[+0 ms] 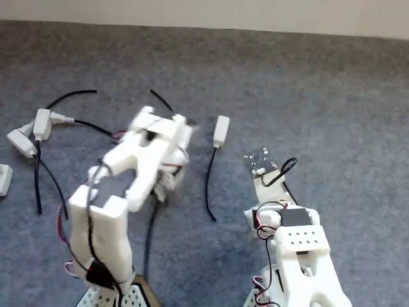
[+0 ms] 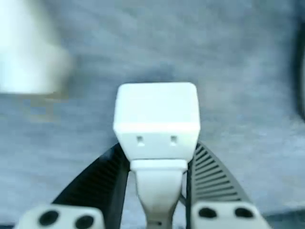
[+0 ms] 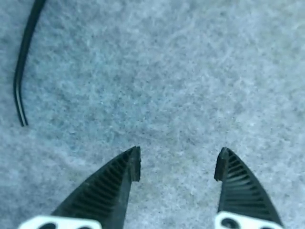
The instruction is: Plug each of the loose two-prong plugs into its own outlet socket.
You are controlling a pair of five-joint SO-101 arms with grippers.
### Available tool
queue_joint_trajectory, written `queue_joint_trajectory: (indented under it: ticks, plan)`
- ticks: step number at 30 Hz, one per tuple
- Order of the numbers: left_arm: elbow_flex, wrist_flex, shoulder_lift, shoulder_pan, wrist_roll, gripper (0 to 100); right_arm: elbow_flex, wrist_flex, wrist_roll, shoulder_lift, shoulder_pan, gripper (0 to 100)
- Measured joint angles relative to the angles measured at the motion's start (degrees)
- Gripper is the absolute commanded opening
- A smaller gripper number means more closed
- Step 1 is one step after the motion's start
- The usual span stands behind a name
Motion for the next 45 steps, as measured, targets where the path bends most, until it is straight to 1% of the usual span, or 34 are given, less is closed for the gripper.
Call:
queue_joint_trajectory:
  ticks: [4,7,9,12,15,17,19,22,26,30,32,42,45]
  plan:
    - [-5.19,-1.76,-5.27,-12.48,-12.57,1,0.0,0.0,0.0,0.0,0.0,24.9]
    - [-12.4,-1.41,-7.21,-22.95,-17.49,1,0.0,0.0,0.0,0.0,0.0,24.9]
    - [-18.02,0.79,-7.21,-29.8,-20.92,1,0.0,0.0,0.0,0.0,0.0,24.9]
    - [-27.16,4.84,-3.78,-37.8,-26.11,1,0.0,0.0,0.0,0.0,0.0,24.9]
    - [-35.43,7.12,3.6,-42.29,-29.71,1,0.0,0.0,0.0,0.0,0.0,24.9]
    - [-40.88,7.3,9.23,-43.08,-30.68,1,0.0,0.0,0.0,0.0,0.0,24.9]
    - [-46.07,7.65,14.42,-42.9,-31.03,4,0.0,0.0,0.0,0.0,0.0,24.9]
    - [-53.01,9.32,20.31,-41.76,-31.21,14,0.0,0.0,0.0,0.0,0.0,24.9]
    - [-60.84,14.15,24.35,-40.0,-31.21,29,0.0,0.0,0.0,0.0,0.0,24.9]
    - [-62.68,15.21,24.88,-39.74,-31.3,37,0.0,0.0,0.0,0.0,0.0,24.9]
    - [-62.95,15.47,24.88,-40.18,-31.3,38,0.0,0.0,0.0,0.0,0.0,24.9]
    - [-63.03,15.65,24.79,-43.25,-31.38,38,0.0,0.0,0.0,0.0,0.0,24.9]
    - [-63.03,15.74,21.63,-43.25,-31.38,38,0.0,0.0,0.0,0.0,0.0,24.9]
